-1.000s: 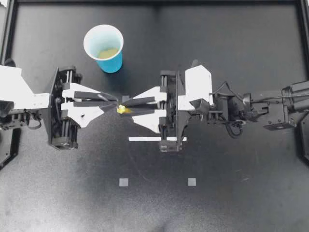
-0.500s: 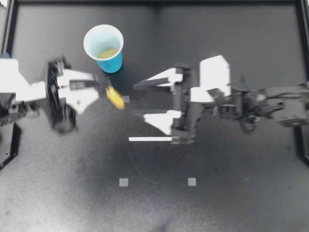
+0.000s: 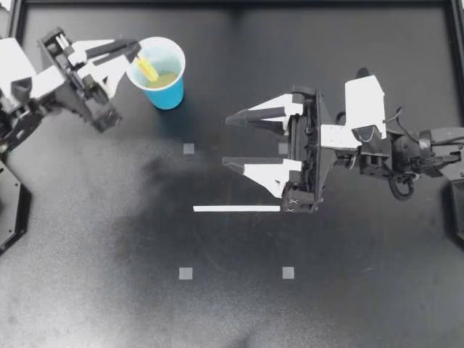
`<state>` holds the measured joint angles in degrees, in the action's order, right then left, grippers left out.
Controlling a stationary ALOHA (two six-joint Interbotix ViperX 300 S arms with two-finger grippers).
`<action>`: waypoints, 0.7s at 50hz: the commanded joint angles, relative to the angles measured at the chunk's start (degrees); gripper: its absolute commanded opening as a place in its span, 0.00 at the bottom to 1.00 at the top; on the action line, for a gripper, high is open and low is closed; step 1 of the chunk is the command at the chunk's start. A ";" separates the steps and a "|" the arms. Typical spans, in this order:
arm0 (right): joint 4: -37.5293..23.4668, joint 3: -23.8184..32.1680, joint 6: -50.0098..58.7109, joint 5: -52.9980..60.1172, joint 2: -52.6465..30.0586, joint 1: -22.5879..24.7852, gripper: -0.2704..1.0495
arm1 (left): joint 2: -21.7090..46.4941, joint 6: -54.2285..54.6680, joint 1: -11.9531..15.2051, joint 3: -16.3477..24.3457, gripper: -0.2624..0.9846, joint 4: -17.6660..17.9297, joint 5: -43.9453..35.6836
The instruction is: Pick up the screwdriver with the right arm, hand it over to the left arm then place it into the cup.
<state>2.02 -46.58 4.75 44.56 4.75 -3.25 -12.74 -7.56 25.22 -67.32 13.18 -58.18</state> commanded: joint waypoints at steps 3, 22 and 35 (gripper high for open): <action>0.09 0.79 0.00 0.62 0.88 -0.35 0.76 | 2.90 0.44 1.05 2.64 0.28 1.23 -0.35; 0.00 0.44 0.53 0.62 0.88 -0.26 0.76 | 8.00 -0.18 1.05 5.54 0.42 2.02 -0.35; -0.09 0.35 0.53 0.62 0.88 -0.26 0.76 | 7.03 0.53 1.05 5.62 0.66 2.02 0.35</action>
<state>2.02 -46.67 5.27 44.56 4.83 -3.25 -4.22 -7.29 26.10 -62.75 15.29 -57.66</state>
